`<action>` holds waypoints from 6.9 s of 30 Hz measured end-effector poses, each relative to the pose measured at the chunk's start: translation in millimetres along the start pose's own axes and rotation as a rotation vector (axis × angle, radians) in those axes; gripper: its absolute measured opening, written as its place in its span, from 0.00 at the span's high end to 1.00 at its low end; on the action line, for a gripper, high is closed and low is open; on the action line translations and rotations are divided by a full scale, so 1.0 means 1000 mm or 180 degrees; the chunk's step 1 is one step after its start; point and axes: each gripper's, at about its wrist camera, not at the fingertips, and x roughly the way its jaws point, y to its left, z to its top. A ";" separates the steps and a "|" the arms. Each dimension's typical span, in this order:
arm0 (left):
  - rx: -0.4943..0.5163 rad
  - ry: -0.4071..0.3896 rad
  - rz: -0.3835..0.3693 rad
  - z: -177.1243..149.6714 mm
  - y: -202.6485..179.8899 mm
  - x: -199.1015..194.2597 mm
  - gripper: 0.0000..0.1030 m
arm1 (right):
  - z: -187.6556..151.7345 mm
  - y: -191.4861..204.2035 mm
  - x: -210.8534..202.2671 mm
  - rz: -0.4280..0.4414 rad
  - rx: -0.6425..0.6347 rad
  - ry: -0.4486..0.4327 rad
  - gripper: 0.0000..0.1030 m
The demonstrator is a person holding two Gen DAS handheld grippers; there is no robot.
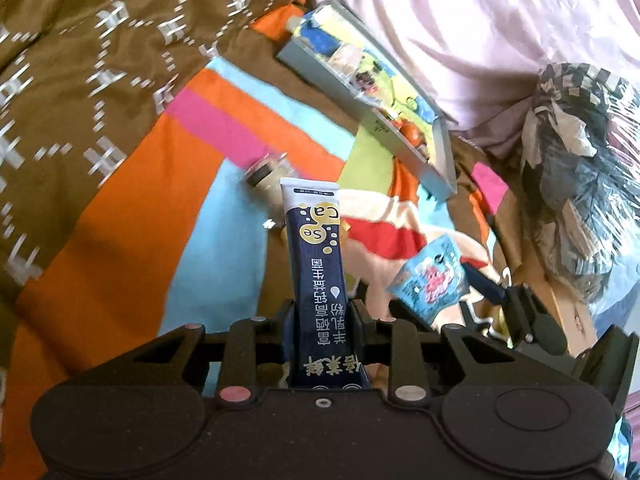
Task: Organize snacks
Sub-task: 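Carry the blue tube and light-blue packet over the grey tray with both grippers, then lower both items into the tray and open both grippers, then withdraw both grippers from the tray back over the remaining snacks, then move the left gripper to the clear-wrapped cookie while the right gripper approaches the gold jerky packet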
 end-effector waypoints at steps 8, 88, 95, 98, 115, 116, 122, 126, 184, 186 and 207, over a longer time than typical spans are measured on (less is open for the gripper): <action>0.0314 -0.0391 0.0044 0.050 -0.044 0.032 0.71 | 0.016 -0.036 0.012 -0.0159 0.0248 -0.0184 0.14; 0.1587 -0.1587 0.0940 0.113 -0.138 0.070 0.01 | 0.043 -0.147 0.040 -0.0526 0.1819 -0.0620 0.00; 0.1596 -0.1636 0.1037 0.087 -0.129 0.041 0.01 | 0.044 -0.126 0.009 -0.0476 0.1764 -0.0667 0.00; 0.1619 -0.1605 0.1091 0.078 -0.125 0.030 0.01 | 0.040 -0.117 -0.002 -0.0435 0.1754 -0.0662 0.00; 0.1825 -0.1377 0.1324 0.032 -0.097 -0.005 0.01 | 0.021 -0.078 -0.039 -0.0290 0.1736 -0.0527 0.00; 0.1845 -0.1366 0.1342 0.029 -0.095 -0.007 0.01 | 0.019 -0.076 -0.040 -0.0281 0.1730 -0.0509 0.00; 0.1783 -0.1224 0.1416 0.020 -0.073 -0.008 0.01 | 0.006 -0.060 -0.040 -0.0172 0.1746 -0.0358 0.00; 0.1750 -0.1075 0.1422 0.014 -0.056 -0.006 0.01 | -0.003 -0.051 -0.035 -0.0092 0.1751 -0.0226 0.00; 0.1739 -0.0830 0.1416 0.051 0.015 0.025 0.01 | 0.022 -0.018 0.133 0.0127 0.2028 0.1192 0.00; 0.1707 -0.0818 0.1416 0.053 0.016 0.027 0.01 | 0.024 -0.017 0.138 0.0091 0.2026 0.1205 0.00; 0.1688 -0.0791 0.1472 0.055 0.017 0.029 0.01 | 0.010 -0.015 0.127 -0.0129 0.1844 0.1183 0.00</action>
